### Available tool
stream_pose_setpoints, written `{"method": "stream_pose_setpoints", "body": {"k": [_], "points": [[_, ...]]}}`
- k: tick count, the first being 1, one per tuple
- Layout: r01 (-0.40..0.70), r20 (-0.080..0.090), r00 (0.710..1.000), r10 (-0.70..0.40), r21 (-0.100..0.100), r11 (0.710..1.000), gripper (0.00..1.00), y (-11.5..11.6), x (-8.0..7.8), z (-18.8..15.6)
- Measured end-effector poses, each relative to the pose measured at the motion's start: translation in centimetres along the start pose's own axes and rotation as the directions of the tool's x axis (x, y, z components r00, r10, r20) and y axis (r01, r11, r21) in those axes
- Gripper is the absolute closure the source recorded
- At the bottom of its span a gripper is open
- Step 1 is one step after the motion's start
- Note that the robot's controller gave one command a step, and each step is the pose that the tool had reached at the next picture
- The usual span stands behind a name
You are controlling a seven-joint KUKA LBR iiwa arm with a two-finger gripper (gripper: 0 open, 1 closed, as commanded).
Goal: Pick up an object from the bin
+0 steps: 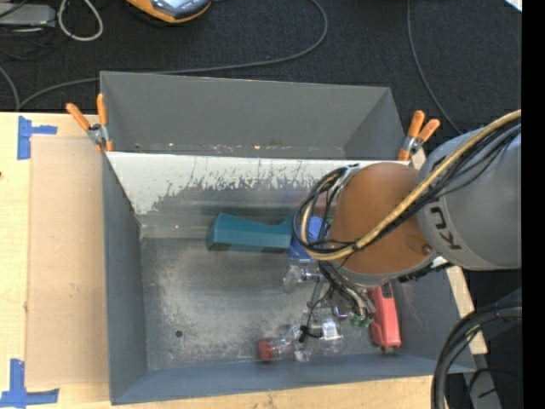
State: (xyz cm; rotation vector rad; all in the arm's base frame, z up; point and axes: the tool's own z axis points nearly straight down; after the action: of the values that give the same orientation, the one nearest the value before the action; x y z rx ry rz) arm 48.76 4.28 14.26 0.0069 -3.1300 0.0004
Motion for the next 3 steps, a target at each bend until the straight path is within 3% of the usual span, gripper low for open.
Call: {"method": "stream_pose_setpoints", "body": {"k": [1, 2, 3], "points": [[-0.003, 0.008, 1.0, 0.003, 0.0, 1.0, 0.0, 0.0, -0.2, -0.4], [0.34, 0.024, 0.94, -0.34, 0.006, 0.94, 0.0, -2.0, 0.9, 7.0], [0.254, 0.007, 0.967, -0.254, 0.001, 0.967, 0.0, -2.5, 1.8, 1.2]]}}
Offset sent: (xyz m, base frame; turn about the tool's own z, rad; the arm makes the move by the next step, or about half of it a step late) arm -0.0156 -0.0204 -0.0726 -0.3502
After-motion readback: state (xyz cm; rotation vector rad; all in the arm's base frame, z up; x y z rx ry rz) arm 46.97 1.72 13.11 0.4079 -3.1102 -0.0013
